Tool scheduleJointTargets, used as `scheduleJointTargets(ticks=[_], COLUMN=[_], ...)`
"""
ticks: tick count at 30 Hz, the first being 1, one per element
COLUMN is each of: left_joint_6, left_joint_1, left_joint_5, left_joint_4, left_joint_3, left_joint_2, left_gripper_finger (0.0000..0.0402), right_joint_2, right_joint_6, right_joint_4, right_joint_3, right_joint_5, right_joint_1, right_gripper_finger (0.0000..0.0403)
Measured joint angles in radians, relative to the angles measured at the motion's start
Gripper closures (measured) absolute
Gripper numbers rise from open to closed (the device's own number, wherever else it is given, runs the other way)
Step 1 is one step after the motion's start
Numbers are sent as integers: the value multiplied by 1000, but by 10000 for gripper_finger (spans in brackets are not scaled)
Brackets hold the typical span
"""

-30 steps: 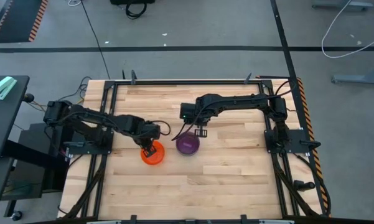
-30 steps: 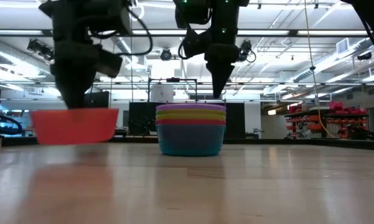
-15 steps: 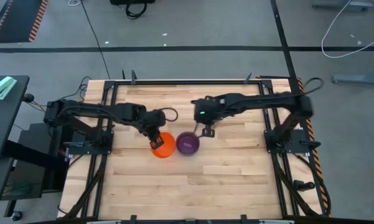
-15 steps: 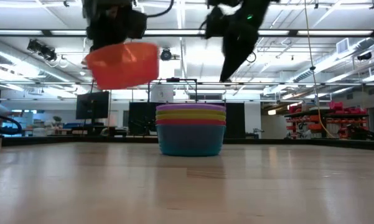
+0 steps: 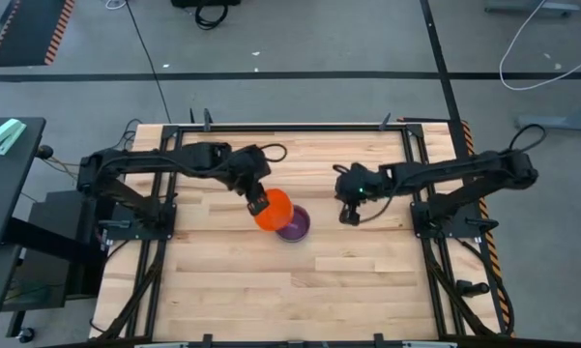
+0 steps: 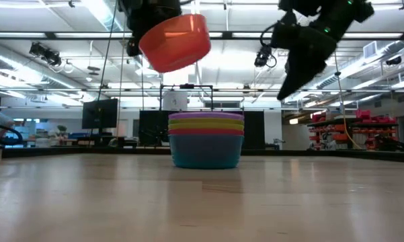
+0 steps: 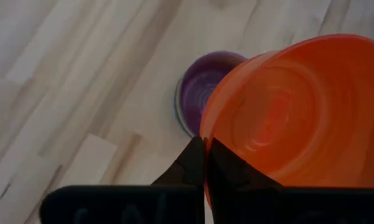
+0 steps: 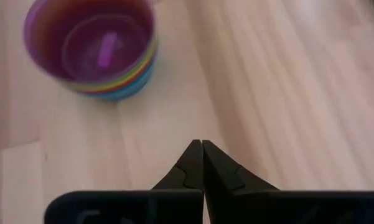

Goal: Nest bowls inside each other
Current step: Stack the orange bowl on top of the purple bowl

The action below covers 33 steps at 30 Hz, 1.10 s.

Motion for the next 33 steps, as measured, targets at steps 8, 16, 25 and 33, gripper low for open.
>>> scheduleJointTargets(ticks=[8,16,25,33], left_joint_6=[53,87,88,87], left_joint_1=[0,16,59,71], left_joint_5=[78,79,80,94], left_joint_4=[-61,-167,-218,-230], left_joint_3=[143,298,344,344], left_joint_2=[196,362,468,506], left_gripper_finger=[394,394,394,394], right_joint_2=[4,8,8,9], right_joint_6=[50,117,134,129], right_joint_4=[192,326,342,345], right_joint_3=[-152,-241,-251,-251], right_joint_5=[0,10,55,56], right_joint_1=[105,193,251,261], right_gripper_finger=[402,402,402,403])
